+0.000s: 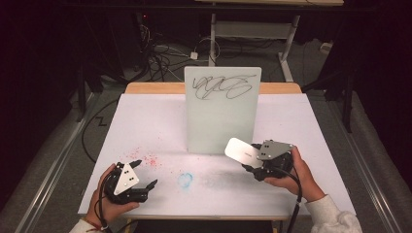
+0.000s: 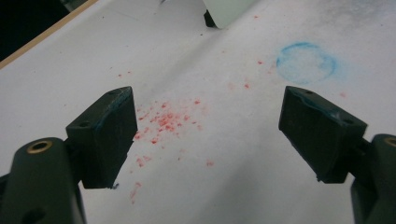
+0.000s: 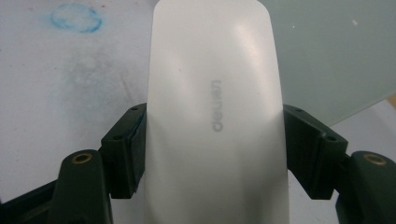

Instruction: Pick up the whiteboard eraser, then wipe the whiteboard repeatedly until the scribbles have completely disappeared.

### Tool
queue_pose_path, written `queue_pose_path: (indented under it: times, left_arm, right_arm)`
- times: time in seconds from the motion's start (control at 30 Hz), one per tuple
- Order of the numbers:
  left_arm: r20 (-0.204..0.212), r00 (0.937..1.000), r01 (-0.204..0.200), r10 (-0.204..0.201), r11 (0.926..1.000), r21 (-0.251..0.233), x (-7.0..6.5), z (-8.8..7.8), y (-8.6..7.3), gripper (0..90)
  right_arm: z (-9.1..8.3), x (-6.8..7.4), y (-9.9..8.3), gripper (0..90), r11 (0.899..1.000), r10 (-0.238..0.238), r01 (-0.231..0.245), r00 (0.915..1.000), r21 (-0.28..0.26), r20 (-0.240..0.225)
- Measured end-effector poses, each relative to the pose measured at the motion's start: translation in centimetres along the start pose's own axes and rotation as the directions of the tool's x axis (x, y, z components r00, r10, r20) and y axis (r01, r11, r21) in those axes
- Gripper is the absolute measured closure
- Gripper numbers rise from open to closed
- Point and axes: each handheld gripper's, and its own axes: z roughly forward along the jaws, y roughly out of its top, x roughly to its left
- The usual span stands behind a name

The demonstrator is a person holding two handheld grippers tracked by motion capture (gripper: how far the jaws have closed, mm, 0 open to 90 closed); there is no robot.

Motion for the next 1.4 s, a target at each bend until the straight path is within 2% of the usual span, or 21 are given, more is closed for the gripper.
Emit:
queue_pose_path:
  times: [0.07, 0.13, 0.17, 0.27, 0.3, 0.33, 0.47, 0.63, 0.77, 0.93, 1.07, 1.1, 1.13, 1.17, 1.2, 1.23, 1.27, 1.3, 1.33, 1.37, 1.4]
  left_arm:
    - [-0.004, 1.0, 0.003, -0.003, 1.0, 0.004, 0.0, -0.1, -0.1, 18.8]
    - [-0.005, 1.0, 0.007, -0.007, 1.0, 0.005, 0.0, -0.2, -0.3, 18.8]
    - [-0.007, 0.9999, 0.008, -0.008, 1.0, 0.005, 0.0, -0.3, -0.3, 18.8]
    - [-0.01, 0.9999, 0.013, -0.013, 0.9999, 0.005, 0.1, -0.5, -0.5, 18.8]
    - [-0.011, 0.9998, 0.017, -0.016, 0.9999, 0.005, 0.1, -0.6, -0.5, 18.8]
    - [-0.012, 0.9998, 0.017, -0.017, 0.9998, 0.008, 0.1, -0.6, -0.6, 18.8]
    - [-0.015, 0.9997, 0.018, -0.018, 0.9998, 0.01, 0.0, -0.8, -0.7, 18.4]
    - [-0.017, 0.9997, 0.019, -0.018, 0.9997, 0.017, -0.1, -0.7, -0.8, 18.3]
    - [-0.017, 0.9998, 0.015, -0.014, 0.9998, 0.017, 0.0, -0.7, -0.7, 18.3]
    - [-0.015, 0.9995, 0.029, -0.028, 0.9994, 0.021, 0.1, -0.6, -0.8, 18.3]
    - [-0.016, 0.9997, 0.02, -0.019, 0.9995, 0.026, -0.1, -0.5, -0.7, 18.3]
    - [-0.018, 0.9997, 0.016, -0.016, 0.9995, 0.029, -0.1, -0.5, -0.7, 18.3]
    - [-0.018, 0.9997, 0.015, -0.014, 0.9994, 0.03, -0.1, -0.5, -0.6, 18.3]
    - [-0.016, 0.9998, 0.014, -0.014, 0.9995, 0.029, -0.1, -0.4, -0.6, 18.3]
    - [-0.017, 0.9998, 0.013, -0.012, 0.9995, 0.03, -0.1, -0.4, -0.6, 18.3]
    - [-0.019, 0.9998, 0.011, -0.011, 0.9994, 0.032, -0.2, -0.4, -0.6, 18.3]
    - [-0.017, 0.9998, 0.011, -0.01, 0.9993, 0.035, -0.2, -0.4, -0.6, 18.3]
    - [-0.016, 0.9998, 0.008, -0.007, 0.9993, 0.038, -0.2, -0.4, -0.6, 18.3]
    - [-0.018, 0.9998, 0.007, -0.006, 0.9993, 0.038, -0.3, -0.4, -0.6, 18.3]
    - [-0.019, 0.9998, 0.006, -0.005, 0.9992, 0.039, -0.4, -0.4, -0.6, 18.3]
    - [-0.019, 0.9998, 0.004, -0.003, 0.9992, 0.039, -0.4, -0.5, -0.6, 18.3]
  right_arm:
    - [0.0, 0.0, 0.1, 30.9, 1.0, 0.001, -0.001, 1.0, -0.005, 0.004]
    - [0.0, 0.0, 0.5, 31.0, 1.0, 0.001, 0.0, 0.9991, -0.025, 0.042]
    - [0.0, 0.0, 0.5, 31.0, 1.0, 0.001, 0.0, 0.9991, -0.025, 0.042]
    - [-0.1, 0.0, 1.0, 30.9, 0.998, 0.008, -0.004, 0.9971, -0.056, 0.076]
    - [-0.1, 0.0, 1.3, 31.0, 0.998, 0.007, 0.001, 0.9949, -0.07, 0.1]
    - [-0.1, 0.0, 1.3, 31.0, 0.998, 0.007, 0.001, 0.9949, -0.07, 0.1]
    - [-0.1, 0.0, 1.8, 30.9, 0.995, 0.023, -0.007, 0.9865, -0.1, 0.162]
    - [-0.1, -0.2, 2.2, 30.9, 0.992, 0.045, -0.018, 0.9751, -0.123, 0.217]
    - [-0.1, -0.4, 2.7, 31.0, 0.989, 0.062, -0.027, 0.9682, -0.146, 0.242]
    - [0.3, -0.7, 3.4, 30.9, 0.987, 0.074, -0.029, 0.9562, -0.159, 0.283]
    - [0.4, -1.2, 3.7, 31.0, 0.984, 0.099, -0.042, 0.9389, -0.176, 0.33]
    - [0.2, -1.4, 3.9, 31.0, 0.981, 0.112, -0.046, 0.9253, -0.187, 0.362]
    - [0.2, -1.4, 3.9, 31.0, 0.981, 0.112, -0.046, 0.9253, -0.187, 0.362]
    - [0.0, -1.6, 4.3, 30.9, 0.98, 0.119, -0.045, 0.9138, -0.195, 0.388]
    - [0.0, -1.6, 4.3, 30.9, 0.98, 0.119, -0.045, 0.9138, -0.195, 0.388]
    - [-0.1, -1.8, 4.7, 30.9, 0.98, 0.121, -0.036, 0.8918, -0.198, 0.436]
    - [-0.1, -1.8, 4.7, 30.9, 0.98, 0.121, -0.036, 0.8918, -0.198, 0.436]
    - [-0.1, -1.9, 4.9, 31.0, 0.98, 0.119, -0.031, 0.8855, -0.199, 0.449]
    - [-0.2, -2.0, 5.1, 31.0, 0.98, 0.118, -0.027, 0.8742, -0.195, 0.471]
    - [-0.1, -2.2, 5.4, 31.0, 0.982, 0.112, -0.017, 0.8521, -0.188, 0.511]
    - [-0.1, -2.3, 5.5, 30.9, 0.983, 0.105, -0.008, 0.8395, -0.182, 0.533]
